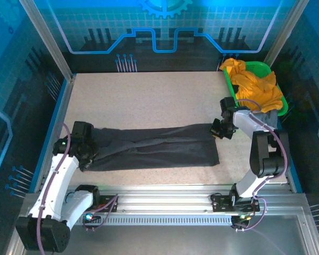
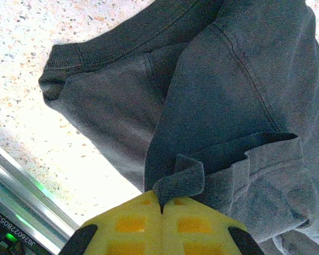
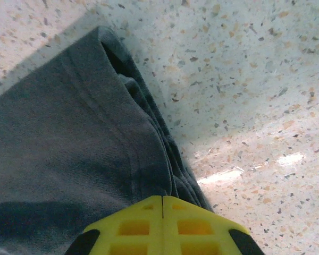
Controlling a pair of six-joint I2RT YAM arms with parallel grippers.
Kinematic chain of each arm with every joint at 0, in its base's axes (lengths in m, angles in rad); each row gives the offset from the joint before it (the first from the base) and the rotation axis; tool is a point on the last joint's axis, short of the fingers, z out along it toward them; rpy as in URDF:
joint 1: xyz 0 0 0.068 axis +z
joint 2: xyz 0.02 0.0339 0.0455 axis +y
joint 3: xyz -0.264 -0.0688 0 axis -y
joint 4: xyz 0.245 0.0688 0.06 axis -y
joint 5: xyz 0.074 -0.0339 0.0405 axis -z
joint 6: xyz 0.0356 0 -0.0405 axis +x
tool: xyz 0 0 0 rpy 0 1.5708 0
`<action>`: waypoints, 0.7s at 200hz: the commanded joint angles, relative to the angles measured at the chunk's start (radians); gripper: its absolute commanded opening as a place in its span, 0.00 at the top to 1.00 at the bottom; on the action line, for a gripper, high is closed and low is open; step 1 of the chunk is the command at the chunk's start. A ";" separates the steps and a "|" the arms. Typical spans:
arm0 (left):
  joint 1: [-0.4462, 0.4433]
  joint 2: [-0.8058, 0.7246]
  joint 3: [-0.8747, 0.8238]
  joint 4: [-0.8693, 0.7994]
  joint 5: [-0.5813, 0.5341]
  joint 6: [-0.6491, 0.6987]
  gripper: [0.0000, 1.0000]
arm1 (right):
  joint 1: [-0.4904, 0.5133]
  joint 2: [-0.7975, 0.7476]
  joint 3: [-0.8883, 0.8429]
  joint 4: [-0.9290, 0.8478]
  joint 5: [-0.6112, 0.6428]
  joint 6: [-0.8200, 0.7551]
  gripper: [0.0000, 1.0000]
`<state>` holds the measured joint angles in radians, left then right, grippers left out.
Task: Fold and stack the t-shirts
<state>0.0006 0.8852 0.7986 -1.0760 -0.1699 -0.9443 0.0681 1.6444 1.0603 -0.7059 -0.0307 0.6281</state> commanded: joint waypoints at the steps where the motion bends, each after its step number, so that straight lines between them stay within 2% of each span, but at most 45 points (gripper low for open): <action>1: 0.001 0.005 0.004 -0.018 -0.041 -0.022 1.00 | -0.014 -0.047 0.009 -0.026 -0.001 0.005 1.00; 65: 0.000 0.014 0.008 -0.031 -0.083 -0.029 1.00 | -0.005 -0.099 -0.050 -0.049 0.023 0.024 1.00; 96: -0.002 0.006 0.001 -0.065 -0.109 -0.033 1.00 | -0.005 -0.075 -0.082 -0.035 0.034 0.024 1.00; 140: -0.013 0.050 -0.071 -0.033 -0.040 -0.085 1.00 | -0.007 -0.014 -0.105 -0.038 0.061 0.031 1.00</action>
<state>-0.0029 0.9092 0.7670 -1.0893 -0.2314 -0.9798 0.0681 1.6035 0.9779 -0.7235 -0.0040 0.6399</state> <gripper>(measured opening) 0.052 0.065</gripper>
